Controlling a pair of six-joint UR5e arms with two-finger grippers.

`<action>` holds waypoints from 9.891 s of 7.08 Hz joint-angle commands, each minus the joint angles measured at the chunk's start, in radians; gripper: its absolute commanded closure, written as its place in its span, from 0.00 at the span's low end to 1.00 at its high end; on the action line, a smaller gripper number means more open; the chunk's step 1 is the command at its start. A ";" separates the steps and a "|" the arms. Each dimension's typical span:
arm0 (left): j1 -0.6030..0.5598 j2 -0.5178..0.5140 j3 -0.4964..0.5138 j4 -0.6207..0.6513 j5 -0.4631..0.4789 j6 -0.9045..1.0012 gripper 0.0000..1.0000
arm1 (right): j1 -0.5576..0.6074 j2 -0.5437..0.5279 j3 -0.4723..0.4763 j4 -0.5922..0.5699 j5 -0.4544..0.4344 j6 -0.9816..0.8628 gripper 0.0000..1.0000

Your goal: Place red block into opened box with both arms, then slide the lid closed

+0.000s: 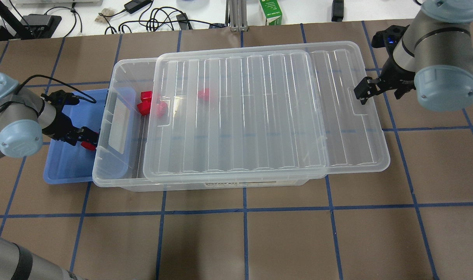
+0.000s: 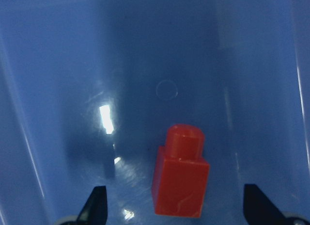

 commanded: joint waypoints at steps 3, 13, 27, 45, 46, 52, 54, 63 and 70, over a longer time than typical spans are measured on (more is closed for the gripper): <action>0.000 0.001 -0.006 0.031 -0.002 0.006 1.00 | -0.140 0.024 -0.002 -0.029 0.000 -0.165 0.00; -0.331 0.203 0.370 -0.540 0.012 -0.199 1.00 | -0.132 -0.261 -0.037 0.216 0.013 -0.110 0.00; -0.471 0.215 0.391 -0.575 0.068 -0.489 0.00 | 0.217 -0.039 -0.423 0.459 -0.011 0.342 0.00; -0.491 0.278 0.509 -0.736 0.089 -0.664 0.00 | -0.218 0.044 -0.110 0.163 -0.029 -0.188 0.00; -0.491 0.280 0.508 -0.735 0.089 -0.664 0.00 | -0.212 0.045 -0.107 0.166 -0.025 -0.176 0.00; -0.482 0.288 0.508 -0.736 0.090 -0.645 0.00 | 0.016 0.042 -0.103 0.177 -0.028 0.111 0.01; -0.482 0.288 0.508 -0.736 0.090 -0.645 0.00 | 0.073 0.039 -0.099 0.174 -0.034 0.180 0.01; -0.482 0.289 0.508 -0.734 0.089 -0.645 0.00 | 0.165 0.029 -0.157 0.175 -0.028 0.275 0.01; -0.482 0.305 0.515 -0.736 0.110 -0.645 0.00 | 0.329 -0.106 -0.372 0.481 -0.003 0.404 0.00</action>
